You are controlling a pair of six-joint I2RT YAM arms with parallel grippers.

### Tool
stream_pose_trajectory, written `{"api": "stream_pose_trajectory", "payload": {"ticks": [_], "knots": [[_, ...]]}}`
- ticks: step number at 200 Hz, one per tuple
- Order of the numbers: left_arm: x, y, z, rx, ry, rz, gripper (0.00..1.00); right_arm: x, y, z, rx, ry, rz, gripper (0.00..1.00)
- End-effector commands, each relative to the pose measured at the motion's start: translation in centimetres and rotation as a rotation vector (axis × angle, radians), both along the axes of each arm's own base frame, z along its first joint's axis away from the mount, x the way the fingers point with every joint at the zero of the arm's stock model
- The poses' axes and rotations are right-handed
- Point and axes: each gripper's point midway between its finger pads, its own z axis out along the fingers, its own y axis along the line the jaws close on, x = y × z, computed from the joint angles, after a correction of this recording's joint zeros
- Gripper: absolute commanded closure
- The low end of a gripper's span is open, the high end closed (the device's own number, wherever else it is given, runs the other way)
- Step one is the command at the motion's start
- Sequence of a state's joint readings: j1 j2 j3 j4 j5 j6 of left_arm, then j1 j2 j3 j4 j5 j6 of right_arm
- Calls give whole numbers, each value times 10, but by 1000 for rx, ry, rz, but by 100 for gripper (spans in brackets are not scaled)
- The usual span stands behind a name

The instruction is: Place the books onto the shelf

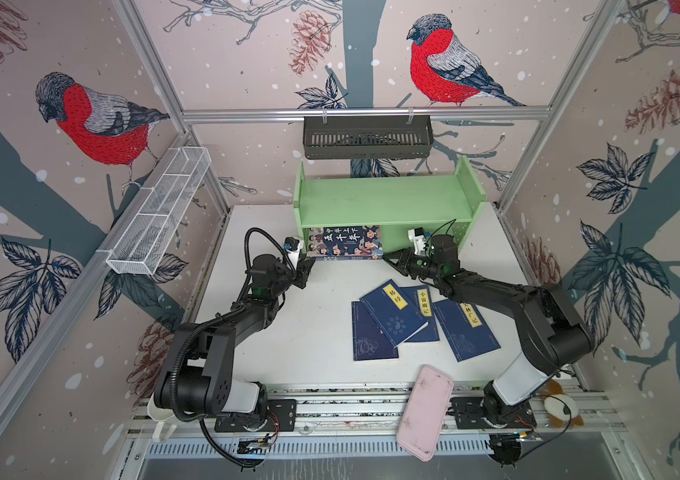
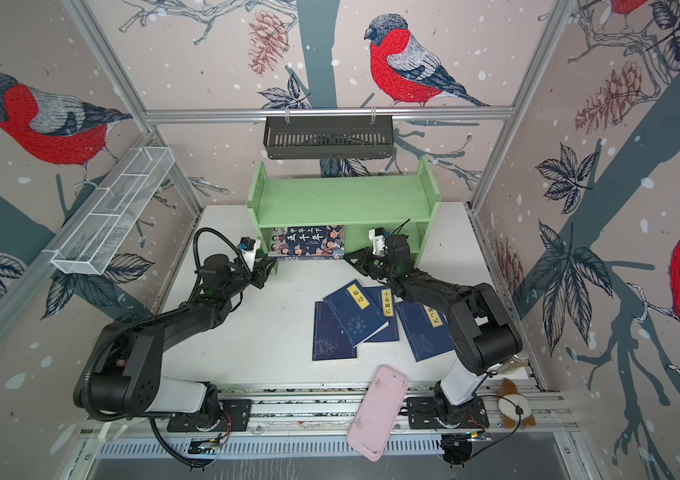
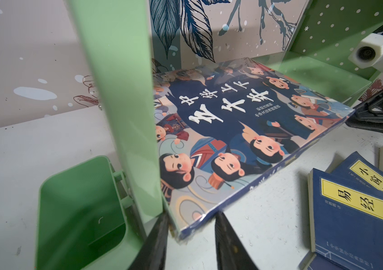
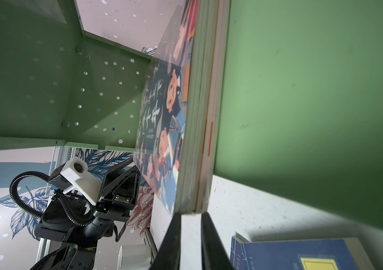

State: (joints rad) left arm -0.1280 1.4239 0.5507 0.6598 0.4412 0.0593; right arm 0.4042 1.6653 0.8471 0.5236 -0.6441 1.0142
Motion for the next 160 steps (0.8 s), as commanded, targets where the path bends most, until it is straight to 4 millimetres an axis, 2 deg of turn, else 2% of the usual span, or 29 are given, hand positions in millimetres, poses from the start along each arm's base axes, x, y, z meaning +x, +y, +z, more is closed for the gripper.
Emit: {"api": "stream_pose_trajectory", "payload": {"ticks": [1, 110, 160], "knots": [[2, 2, 8, -3, -31, 12, 65, 3, 4, 6, 5, -40, 12, 82], [-10, 4, 19, 24, -67, 7, 63, 16, 6, 8, 18, -51, 10, 82], [-5, 5, 14, 79, -46, 4, 62, 18, 7, 9, 26, -51, 10, 83]]}}
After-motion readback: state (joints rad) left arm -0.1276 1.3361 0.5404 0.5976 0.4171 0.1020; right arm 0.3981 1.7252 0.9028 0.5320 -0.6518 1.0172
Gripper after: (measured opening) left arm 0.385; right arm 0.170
